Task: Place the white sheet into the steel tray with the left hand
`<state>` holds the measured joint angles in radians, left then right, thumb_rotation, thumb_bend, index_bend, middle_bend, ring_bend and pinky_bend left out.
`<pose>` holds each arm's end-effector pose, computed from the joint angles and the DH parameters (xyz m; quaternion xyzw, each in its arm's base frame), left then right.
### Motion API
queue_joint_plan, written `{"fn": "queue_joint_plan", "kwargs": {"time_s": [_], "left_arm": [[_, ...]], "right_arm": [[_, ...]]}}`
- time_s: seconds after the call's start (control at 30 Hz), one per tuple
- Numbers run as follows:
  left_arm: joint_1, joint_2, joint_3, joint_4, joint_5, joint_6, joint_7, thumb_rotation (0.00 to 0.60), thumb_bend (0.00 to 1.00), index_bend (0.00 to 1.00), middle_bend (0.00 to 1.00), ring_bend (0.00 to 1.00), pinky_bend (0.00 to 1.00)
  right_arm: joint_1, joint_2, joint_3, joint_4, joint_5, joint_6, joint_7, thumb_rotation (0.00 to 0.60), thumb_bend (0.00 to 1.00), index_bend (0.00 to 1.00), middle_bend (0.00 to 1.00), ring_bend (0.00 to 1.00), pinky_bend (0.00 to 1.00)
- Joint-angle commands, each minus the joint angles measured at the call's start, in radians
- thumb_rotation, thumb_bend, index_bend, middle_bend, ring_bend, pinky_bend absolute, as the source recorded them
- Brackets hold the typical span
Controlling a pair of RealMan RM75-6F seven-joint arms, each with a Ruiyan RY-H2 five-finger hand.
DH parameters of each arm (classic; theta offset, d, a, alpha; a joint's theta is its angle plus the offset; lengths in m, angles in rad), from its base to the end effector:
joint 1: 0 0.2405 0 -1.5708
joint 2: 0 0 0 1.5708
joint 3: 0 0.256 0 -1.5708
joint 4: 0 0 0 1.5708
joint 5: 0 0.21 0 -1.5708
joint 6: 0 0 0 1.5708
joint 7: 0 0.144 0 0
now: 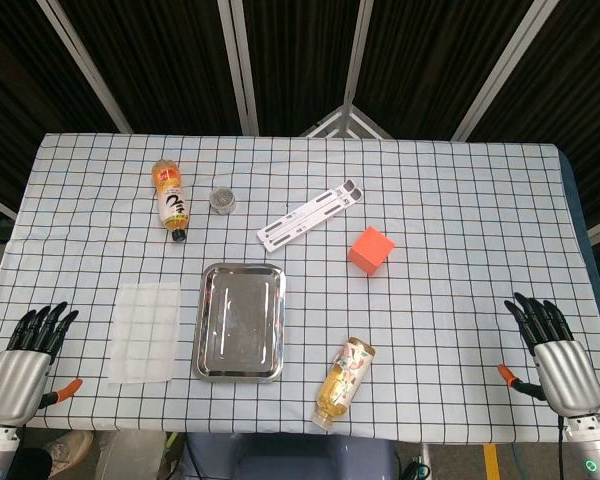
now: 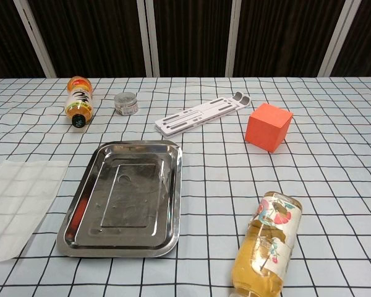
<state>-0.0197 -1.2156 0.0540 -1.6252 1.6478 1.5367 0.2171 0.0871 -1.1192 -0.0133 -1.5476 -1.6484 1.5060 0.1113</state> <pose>-0.2931 0.1375 0.1140 -0.6540 -0.3537 -0.3554 0.5664 -0.3081 -0.1678 0.1504 0.6363 -0.3841 0.4122 0.5269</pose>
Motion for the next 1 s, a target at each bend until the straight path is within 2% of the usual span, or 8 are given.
{"fn": "queue_joint_plan", "kwargs": {"time_s": [0.03, 0.3, 0.43, 0.5, 0.57, 0.7, 0.8, 1.0], "left_arm": [[0.0, 0.0, 0.001, 0.001, 0.0, -0.002, 0.002, 0.6, 0.01, 0.0, 0.0, 0.0, 0.0], [-0.003, -0.001, 0.008, 0.001, 0.003, -0.015, 0.011, 0.6, 0.01, 0.0, 0.0, 0.0, 0.0], [-0.013, 0.005, 0.031, -0.007, 0.003, -0.06, 0.015, 0.6, 0.02, 0.01, 0.0, 0.0, 0.0], [-0.021, 0.009, 0.043, -0.009, 0.004, -0.089, 0.025, 0.6, 0.04, 0.06, 0.0, 0.0, 0.0], [-0.029, 0.007, 0.052, -0.005, 0.008, -0.114, 0.042, 0.6, 0.07, 0.18, 0.0, 0.0, 0.0], [-0.052, -0.02, 0.065, 0.022, 0.019, -0.17, 0.091, 0.6, 0.12, 0.32, 0.0, 0.0, 0.0], [-0.067, -0.045, 0.07, 0.046, 0.022, -0.205, 0.122, 0.6, 0.13, 0.37, 0.0, 0.0, 0.0], [-0.094, -0.08, 0.068, 0.091, 0.017, -0.255, 0.157, 0.6, 0.2, 0.4, 0.0, 0.0, 0.0]], "right_arm": [[0.0, 0.0, 0.0, 0.0, 0.0, 0.0, 0.0, 0.6, 0.29, 0.0, 0.0, 0.0, 0.0], [0.001, 0.0, 0.0, 0.0, 0.0, -0.001, -0.001, 0.6, 0.29, 0.0, 0.0, 0.0, 0.0], [0.001, -0.002, 0.0, 0.001, -0.002, -0.001, -0.004, 0.6, 0.29, 0.0, 0.0, 0.0, 0.0], [0.002, -0.002, 0.001, 0.001, 0.0, -0.003, -0.005, 0.6, 0.29, 0.0, 0.0, 0.0, 0.0], [0.003, -0.002, 0.001, 0.001, 0.002, -0.005, -0.005, 0.6, 0.29, 0.0, 0.0, 0.0, 0.0], [0.001, -0.002, 0.002, -0.001, 0.004, -0.003, -0.003, 0.6, 0.29, 0.0, 0.0, 0.0, 0.0], [0.0, -0.001, 0.001, 0.0, 0.001, 0.001, -0.001, 0.6, 0.29, 0.0, 0.0, 0.0, 0.0], [-0.001, -0.001, 0.0, 0.001, 0.0, 0.002, 0.004, 0.6, 0.29, 0.0, 0.0, 0.0, 0.0]]}}
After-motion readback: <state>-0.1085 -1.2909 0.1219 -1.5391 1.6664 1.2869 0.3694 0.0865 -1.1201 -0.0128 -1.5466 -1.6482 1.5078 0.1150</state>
